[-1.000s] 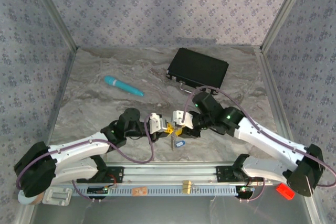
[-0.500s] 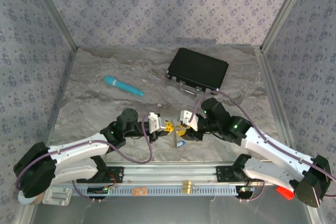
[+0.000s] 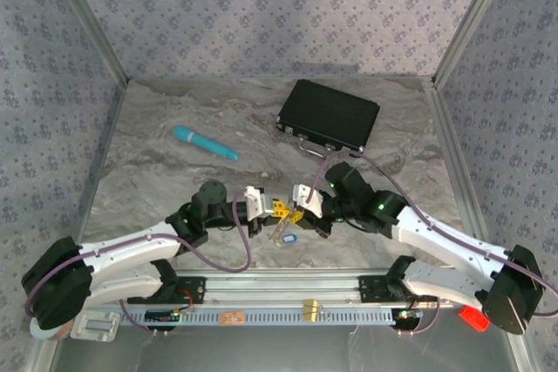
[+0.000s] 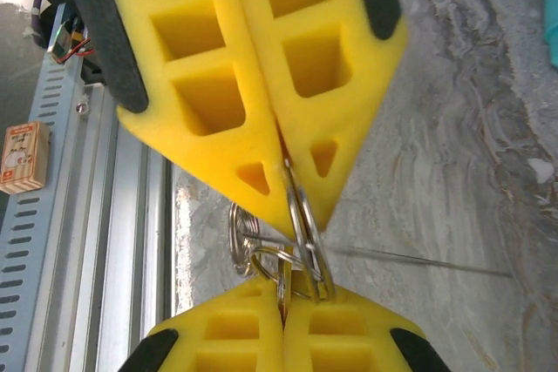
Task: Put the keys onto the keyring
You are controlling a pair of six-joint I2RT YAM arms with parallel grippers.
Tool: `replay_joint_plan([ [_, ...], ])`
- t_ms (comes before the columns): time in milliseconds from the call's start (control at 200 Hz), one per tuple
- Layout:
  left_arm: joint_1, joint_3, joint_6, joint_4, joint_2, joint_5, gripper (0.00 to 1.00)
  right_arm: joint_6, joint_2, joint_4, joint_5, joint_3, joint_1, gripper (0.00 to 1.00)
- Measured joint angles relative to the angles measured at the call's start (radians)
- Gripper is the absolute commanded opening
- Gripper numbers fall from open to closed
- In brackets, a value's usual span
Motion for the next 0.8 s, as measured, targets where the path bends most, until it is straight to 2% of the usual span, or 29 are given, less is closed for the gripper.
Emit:
replay_joint_plan([
  [125, 0.000, -0.014, 0.001, 0.013, 0.000, -0.005, 0.00, -0.001, 0.006, 0.001, 0.000, 0.000, 0.002, 0.22],
  [250, 0.000, -0.014, 0.003, 0.028, 0.000, -0.008, 0.00, 0.000, -0.036, -0.002, 0.002, -0.003, -0.004, 0.31],
  [555, 0.000, -0.014, 0.004, 0.027, 0.010, -0.003, 0.00, 0.002, -0.174, 0.006, 0.005, -0.036, -0.066, 0.32],
  [800, 0.000, -0.014, 0.004, 0.027, 0.011, 0.001, 0.00, 0.027, -0.174, 0.066, -0.017, -0.044, -0.076, 0.31],
])
